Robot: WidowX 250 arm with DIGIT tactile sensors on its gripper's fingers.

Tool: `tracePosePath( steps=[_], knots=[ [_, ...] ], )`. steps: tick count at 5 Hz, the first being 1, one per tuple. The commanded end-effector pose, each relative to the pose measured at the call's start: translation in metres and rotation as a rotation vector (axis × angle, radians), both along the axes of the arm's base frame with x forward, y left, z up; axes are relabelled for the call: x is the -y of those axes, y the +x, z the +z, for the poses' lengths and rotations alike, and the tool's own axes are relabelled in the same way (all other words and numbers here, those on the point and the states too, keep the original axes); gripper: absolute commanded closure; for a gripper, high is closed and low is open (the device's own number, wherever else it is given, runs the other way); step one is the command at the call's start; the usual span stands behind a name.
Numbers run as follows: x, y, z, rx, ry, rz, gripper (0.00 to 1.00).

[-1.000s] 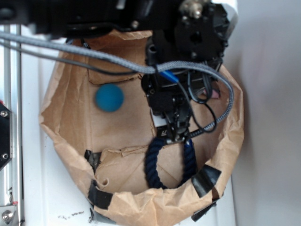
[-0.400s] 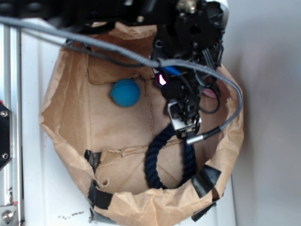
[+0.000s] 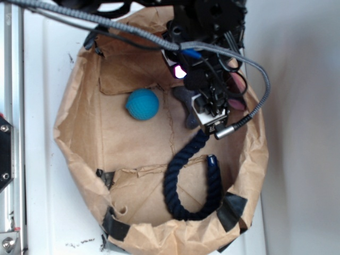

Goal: Grab the gray animal.

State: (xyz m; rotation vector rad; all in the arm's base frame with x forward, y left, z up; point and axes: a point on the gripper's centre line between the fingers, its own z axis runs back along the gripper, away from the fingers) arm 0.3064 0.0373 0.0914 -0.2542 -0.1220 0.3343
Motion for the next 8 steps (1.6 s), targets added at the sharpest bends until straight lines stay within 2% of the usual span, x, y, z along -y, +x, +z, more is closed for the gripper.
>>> tracePosePath(
  steps=[1,2,4,5,6,8],
  knots=[
    [-0.015,0.009,-0.003,0.111,0.065,0.067,0.00],
    [-0.010,0.021,-0.016,0.134,0.107,0.105,0.00],
    [0.004,0.027,-0.030,0.198,0.115,0.109,0.00],
    [0.014,0.028,-0.039,0.202,0.120,0.087,0.00],
    [0.020,0.026,-0.042,0.197,0.122,0.067,1.00],
    [0.021,0.024,-0.041,0.196,0.122,0.054,1.00]
  ],
)
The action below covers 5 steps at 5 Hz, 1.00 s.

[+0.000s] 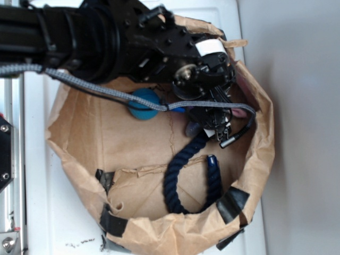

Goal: Grab the gray animal.

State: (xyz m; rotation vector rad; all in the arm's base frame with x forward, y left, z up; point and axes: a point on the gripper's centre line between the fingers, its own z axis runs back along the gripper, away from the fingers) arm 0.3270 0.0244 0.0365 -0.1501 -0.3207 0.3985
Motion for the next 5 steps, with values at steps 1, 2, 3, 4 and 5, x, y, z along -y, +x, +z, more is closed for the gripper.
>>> tracePosePath(
  steps=[1,2,3,4,5],
  knots=[
    [0.005,-0.011,0.035,0.003,-0.038,-0.089,1.00],
    [0.001,-0.031,0.062,-0.096,-0.045,-0.174,1.00],
    [-0.010,-0.051,0.089,-0.172,-0.098,-0.274,1.00],
    [-0.015,-0.062,0.103,-0.163,-0.118,-0.367,1.00],
    [-0.015,-0.063,0.113,-0.183,-0.146,-0.385,1.00]
  ],
)
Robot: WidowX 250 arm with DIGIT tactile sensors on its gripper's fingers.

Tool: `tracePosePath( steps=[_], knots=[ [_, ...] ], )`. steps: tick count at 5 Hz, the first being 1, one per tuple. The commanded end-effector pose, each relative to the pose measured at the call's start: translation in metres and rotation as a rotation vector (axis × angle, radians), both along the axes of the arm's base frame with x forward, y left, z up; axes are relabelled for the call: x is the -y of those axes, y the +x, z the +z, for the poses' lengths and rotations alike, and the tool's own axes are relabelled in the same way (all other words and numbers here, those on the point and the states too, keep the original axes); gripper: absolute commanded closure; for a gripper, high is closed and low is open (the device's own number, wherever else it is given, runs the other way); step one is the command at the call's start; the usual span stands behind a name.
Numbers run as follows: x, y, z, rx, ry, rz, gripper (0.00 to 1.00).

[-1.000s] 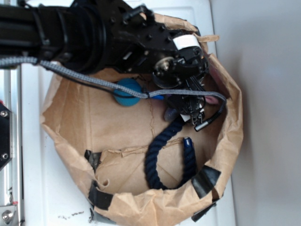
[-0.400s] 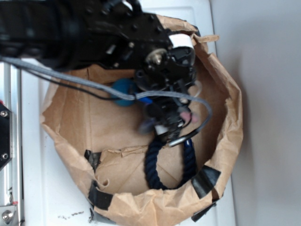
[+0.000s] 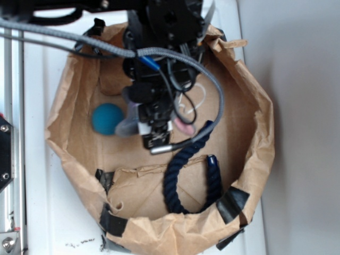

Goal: Grab the gray animal.

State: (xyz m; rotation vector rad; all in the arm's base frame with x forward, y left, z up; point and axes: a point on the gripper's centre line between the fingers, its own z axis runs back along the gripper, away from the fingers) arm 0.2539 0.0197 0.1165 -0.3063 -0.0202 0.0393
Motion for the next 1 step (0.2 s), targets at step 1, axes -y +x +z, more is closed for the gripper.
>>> tracePosePath(
  steps=[1],
  knots=[
    [-0.0129,0.0048,0.0262,0.132,0.063,-0.034,1.00]
  ],
)
